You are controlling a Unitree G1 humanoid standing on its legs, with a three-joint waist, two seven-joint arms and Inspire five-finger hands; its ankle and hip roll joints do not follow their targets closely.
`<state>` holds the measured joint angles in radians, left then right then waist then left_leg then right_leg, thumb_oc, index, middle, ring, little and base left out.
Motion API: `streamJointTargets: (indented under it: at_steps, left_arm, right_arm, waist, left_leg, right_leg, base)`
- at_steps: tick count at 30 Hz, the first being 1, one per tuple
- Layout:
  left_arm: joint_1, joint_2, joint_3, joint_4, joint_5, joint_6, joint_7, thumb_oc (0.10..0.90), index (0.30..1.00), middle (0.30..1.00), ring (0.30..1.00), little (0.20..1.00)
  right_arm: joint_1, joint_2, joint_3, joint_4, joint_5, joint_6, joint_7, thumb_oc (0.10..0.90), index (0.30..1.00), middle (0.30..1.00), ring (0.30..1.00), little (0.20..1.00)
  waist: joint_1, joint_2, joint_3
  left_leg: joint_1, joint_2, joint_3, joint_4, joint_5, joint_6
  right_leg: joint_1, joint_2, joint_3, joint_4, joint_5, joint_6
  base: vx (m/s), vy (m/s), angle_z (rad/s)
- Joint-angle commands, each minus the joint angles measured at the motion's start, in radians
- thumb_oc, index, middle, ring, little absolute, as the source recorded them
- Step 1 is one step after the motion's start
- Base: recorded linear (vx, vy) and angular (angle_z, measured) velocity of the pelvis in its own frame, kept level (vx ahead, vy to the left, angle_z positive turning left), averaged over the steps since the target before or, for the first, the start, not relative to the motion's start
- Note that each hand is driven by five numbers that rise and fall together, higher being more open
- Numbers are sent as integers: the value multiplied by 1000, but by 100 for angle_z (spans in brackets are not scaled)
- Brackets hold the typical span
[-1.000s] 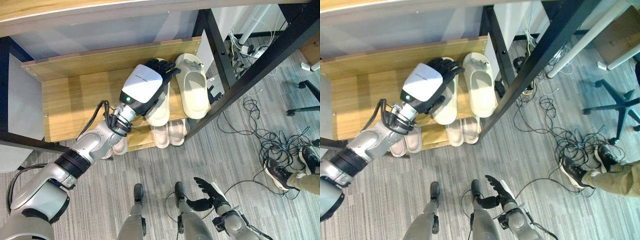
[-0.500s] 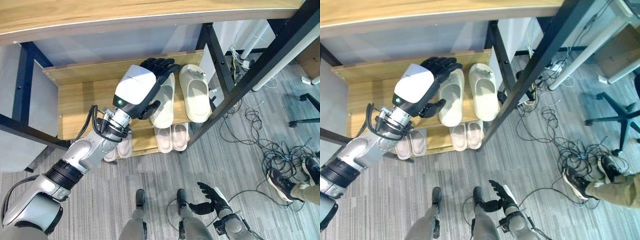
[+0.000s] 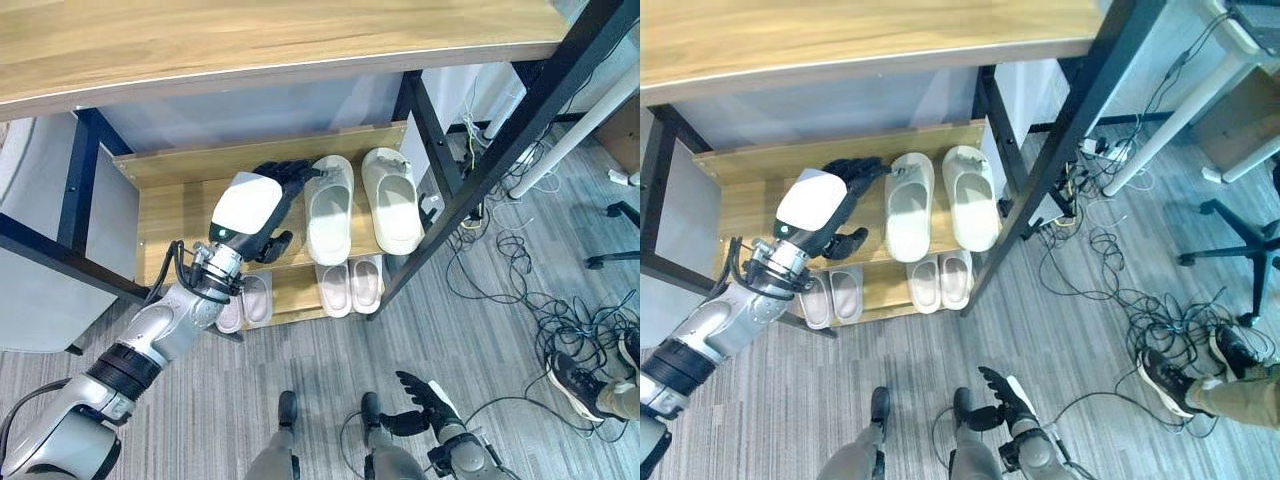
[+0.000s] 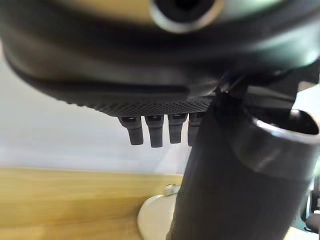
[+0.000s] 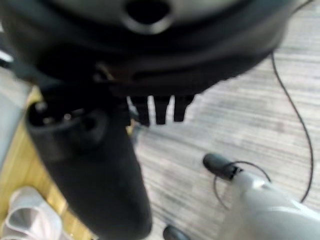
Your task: Arrange the slippers neatly on the shoe rack.
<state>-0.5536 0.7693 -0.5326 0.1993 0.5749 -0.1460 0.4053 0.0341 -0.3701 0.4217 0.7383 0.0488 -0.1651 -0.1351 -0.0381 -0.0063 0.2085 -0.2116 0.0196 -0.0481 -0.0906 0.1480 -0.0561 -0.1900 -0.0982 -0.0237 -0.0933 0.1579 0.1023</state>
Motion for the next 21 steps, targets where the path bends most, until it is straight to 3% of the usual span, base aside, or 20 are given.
streamJointTargets:
  at_steps: [1, 21]
  left_arm:
    - [-82, -27, 74, 49, 13, -11, 67, 800, 900, 900, 900, 900]
    - [-56, -160, 74, 161, -27, 37, 59, 800, 900, 900, 900, 900]
  right_arm:
    - [42, 1, -36, -35, -5, -39, -9, 800, 900, 900, 900, 900]
    - [16, 3, -38, -31, -17, -26, -25, 800, 900, 900, 900, 900]
  waist:
    - [2, -7, -79]
    - [-1, -21, -64]
  left_leg:
    - [-24, -70, -25, 30, -127, 62]
    - [-38, -67, -23, 30, -128, 63]
  right_leg:
    - [8, -4, -30, 9, -125, 42]
    - [-8, 2, -21, 9, -127, 36]
  base:
    - [0, 0, 0]
    - [0, 0, 0]
